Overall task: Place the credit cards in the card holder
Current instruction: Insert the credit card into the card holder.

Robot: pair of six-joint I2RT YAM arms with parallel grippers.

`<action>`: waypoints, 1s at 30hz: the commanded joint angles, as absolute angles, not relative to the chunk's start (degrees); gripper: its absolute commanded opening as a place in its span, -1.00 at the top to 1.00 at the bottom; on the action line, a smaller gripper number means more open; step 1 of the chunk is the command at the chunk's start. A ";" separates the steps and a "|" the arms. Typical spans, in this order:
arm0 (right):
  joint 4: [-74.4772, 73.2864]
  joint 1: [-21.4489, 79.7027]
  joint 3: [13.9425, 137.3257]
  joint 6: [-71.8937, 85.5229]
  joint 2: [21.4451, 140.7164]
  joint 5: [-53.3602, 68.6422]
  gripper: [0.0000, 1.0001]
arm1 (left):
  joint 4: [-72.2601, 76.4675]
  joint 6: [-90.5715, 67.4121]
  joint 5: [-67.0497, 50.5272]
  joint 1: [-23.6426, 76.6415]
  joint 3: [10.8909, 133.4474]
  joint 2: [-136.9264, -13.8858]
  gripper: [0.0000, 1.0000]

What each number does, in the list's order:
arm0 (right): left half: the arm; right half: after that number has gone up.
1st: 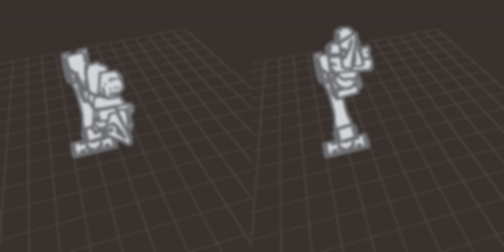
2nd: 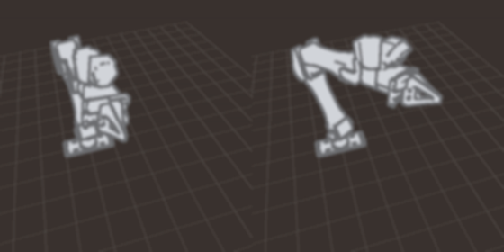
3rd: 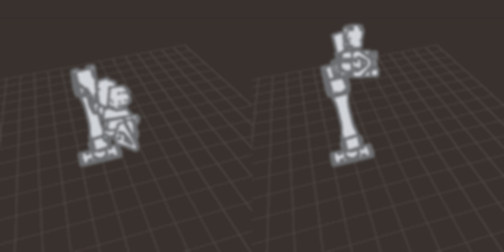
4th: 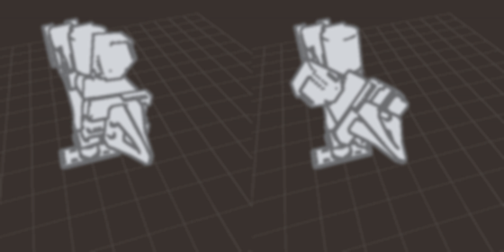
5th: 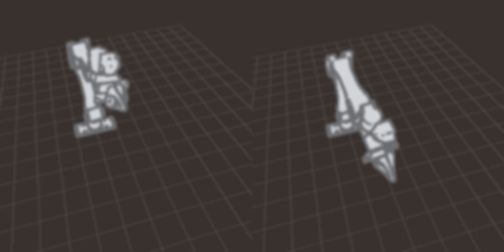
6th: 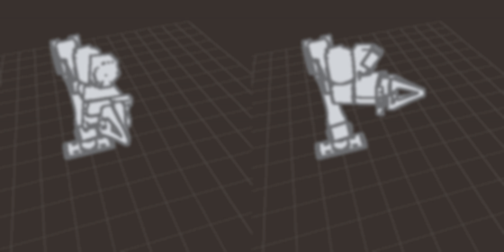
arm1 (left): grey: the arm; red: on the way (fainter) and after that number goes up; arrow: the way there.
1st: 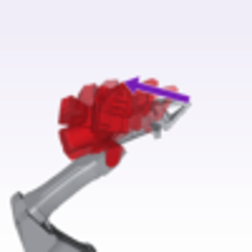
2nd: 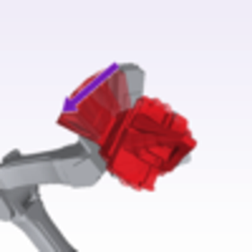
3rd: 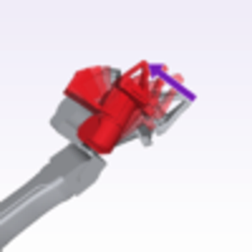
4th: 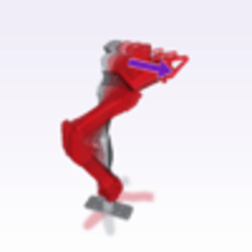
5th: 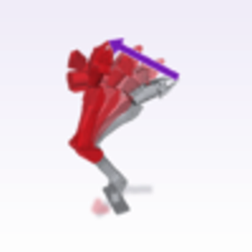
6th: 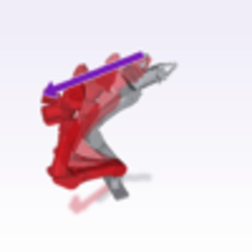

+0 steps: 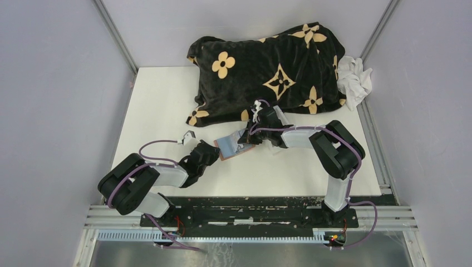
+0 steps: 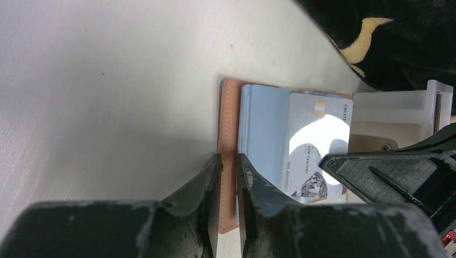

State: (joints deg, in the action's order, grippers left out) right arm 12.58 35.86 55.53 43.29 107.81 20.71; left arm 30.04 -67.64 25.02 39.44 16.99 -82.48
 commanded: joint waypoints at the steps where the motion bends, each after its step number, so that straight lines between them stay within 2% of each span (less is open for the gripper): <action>1: 11.22 36.39 53.76 42.37 107.84 20.94 0.98 | 29.71 -66.01 24.57 39.31 17.60 -83.97 0.52; 18: 12.21 36.43 52.72 43.17 109.80 23.82 0.98 | 31.14 -65.79 24.60 39.29 18.51 -87.33 0.55; 30: 8.81 39.01 55.21 42.86 112.03 18.11 0.98 | 33.66 -66.30 22.67 39.29 17.45 -88.95 0.61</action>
State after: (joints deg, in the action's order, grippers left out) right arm 14.98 36.38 54.35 43.88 108.86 21.61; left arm 34.87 -67.64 25.50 38.96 17.96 -86.78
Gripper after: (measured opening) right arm 0.018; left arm 0.202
